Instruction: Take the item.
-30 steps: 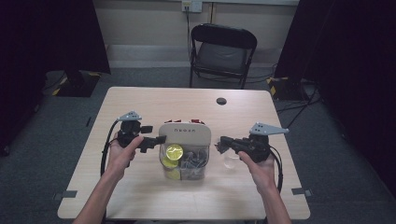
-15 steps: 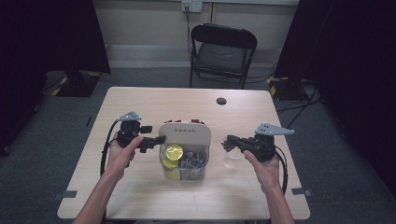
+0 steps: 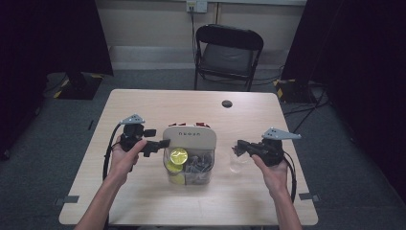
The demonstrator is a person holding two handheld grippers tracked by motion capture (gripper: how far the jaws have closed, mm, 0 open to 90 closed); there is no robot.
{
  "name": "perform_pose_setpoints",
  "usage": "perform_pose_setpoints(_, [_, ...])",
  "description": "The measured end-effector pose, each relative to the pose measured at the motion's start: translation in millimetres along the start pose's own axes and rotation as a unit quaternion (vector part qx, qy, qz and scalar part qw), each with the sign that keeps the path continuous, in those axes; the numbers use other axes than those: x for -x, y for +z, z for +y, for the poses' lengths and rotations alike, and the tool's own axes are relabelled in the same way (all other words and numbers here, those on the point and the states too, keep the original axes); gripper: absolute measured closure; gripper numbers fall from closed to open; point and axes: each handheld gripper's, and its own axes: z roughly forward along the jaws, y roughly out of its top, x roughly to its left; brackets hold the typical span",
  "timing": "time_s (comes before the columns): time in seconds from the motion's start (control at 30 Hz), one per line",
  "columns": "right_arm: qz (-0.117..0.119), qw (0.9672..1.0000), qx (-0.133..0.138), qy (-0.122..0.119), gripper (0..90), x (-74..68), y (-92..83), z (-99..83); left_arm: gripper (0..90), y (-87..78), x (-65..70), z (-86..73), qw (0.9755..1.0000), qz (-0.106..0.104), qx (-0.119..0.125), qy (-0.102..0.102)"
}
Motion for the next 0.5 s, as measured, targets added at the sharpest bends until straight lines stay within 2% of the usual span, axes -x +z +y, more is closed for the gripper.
perform_pose_setpoints(0.13, [-0.005,1.0000,-0.001,-0.001,90.0,2.7,2.0,-3.6,15.8,0.0,0.0,-0.3,1.0000,0.000,0.001,-0.002])
perform_pose_setpoints(0.5, [-0.017,0.9995,-0.026,-0.004,90.0,4.2,10.0,-8.3,15.8,-0.4,-0.2,-0.6,1.0000,0.001,-0.001,-0.002])
